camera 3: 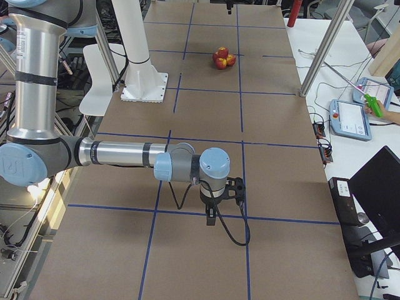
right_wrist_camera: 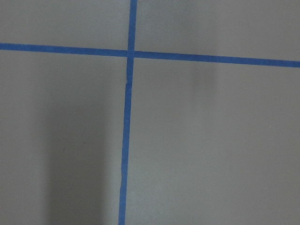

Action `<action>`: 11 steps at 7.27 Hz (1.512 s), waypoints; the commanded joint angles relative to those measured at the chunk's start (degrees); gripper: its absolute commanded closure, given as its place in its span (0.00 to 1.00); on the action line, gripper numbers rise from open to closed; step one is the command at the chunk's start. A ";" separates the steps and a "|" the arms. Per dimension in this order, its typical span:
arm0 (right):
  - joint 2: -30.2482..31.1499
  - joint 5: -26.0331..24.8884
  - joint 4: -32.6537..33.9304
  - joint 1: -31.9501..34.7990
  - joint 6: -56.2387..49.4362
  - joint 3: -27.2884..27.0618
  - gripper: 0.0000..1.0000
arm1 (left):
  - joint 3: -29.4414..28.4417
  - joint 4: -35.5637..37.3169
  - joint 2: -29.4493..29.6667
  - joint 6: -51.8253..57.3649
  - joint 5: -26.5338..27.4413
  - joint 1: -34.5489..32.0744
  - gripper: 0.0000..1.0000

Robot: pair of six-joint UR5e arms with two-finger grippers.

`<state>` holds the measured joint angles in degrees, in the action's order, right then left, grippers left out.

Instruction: Stack apples

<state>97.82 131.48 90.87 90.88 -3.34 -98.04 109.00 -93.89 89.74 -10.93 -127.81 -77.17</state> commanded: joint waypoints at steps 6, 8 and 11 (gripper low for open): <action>0.00 0.09 -0.08 0.00 0.00 0.04 0.00 | -12.77 21.03 0.62 24.90 -6.58 -18.54 0.00; 0.00 0.09 0.01 0.00 0.00 0.04 0.00 | -12.76 20.07 -0.36 24.64 -6.40 -18.54 0.00; 0.00 0.00 -0.07 0.00 0.00 0.05 0.00 | -12.67 14.53 -0.36 24.29 -6.14 -18.37 0.00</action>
<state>97.82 131.49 90.86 90.88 -3.34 -98.00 96.30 -77.80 89.45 13.61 -134.36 -95.63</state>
